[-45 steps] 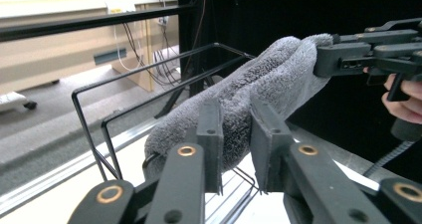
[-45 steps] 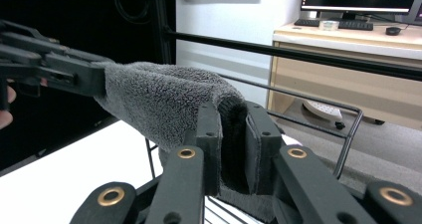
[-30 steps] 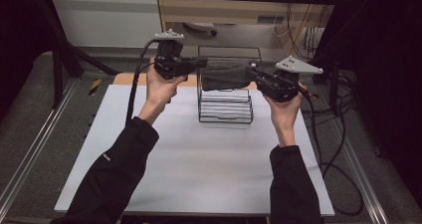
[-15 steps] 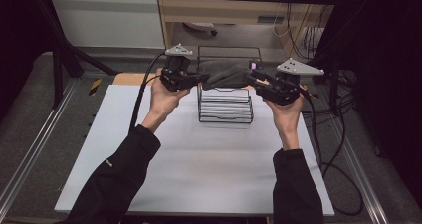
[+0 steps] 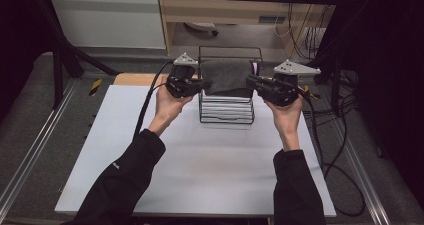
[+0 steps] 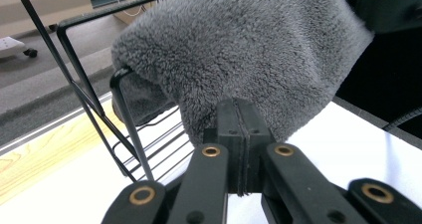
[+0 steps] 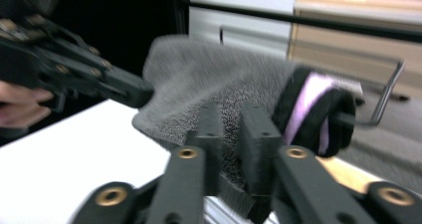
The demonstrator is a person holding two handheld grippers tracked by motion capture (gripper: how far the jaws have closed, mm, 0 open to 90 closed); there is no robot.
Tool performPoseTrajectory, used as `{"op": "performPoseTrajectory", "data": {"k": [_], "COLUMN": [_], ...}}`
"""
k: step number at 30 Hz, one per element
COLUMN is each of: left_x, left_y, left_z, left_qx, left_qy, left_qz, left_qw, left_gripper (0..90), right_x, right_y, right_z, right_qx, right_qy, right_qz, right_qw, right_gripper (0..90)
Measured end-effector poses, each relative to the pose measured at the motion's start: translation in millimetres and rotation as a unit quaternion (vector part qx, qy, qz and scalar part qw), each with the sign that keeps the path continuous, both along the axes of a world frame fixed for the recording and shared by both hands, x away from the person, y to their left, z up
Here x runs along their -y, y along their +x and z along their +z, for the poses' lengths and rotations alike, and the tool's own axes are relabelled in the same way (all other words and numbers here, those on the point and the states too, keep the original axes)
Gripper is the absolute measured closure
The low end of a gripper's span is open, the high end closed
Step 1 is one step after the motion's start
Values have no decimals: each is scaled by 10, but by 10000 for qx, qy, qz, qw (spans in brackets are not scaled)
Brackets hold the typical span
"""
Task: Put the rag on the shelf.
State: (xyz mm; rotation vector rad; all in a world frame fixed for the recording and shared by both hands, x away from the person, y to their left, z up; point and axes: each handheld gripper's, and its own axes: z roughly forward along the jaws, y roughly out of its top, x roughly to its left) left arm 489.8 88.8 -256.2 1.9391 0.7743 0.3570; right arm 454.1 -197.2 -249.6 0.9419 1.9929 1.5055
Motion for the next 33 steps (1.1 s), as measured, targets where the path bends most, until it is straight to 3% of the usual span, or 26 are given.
{"op": "performPoseTrajectory", "data": {"k": [7, 19, 26, 33], "left_x": [-5, -1, -67, -158], "left_y": [36, 113, 23, -73], "left_z": [-89, -168, -114, -17], "left_qx": [-24, -63, 34, 121], "left_qy": [18, -122, -110, -60], "left_qz": [53, 107, 21, 49], "left_qw": [10000, 9998, 9999, 9999], "left_gripper": [895, 892, 817, 583], "right_x": [26, 48, 74, 92], "right_y": [92, 172, 106, 15], "right_z": [-195, -329, -291, -176], "right_qx": [-300, -255, -157, -120], "right_qy": [41, 93, 194, 249], "right_qz": [-195, -318, -227, -71], "right_qw": [9994, 9991, 9994, 9996], "right_gripper": [900, 893, 774, 553]}}
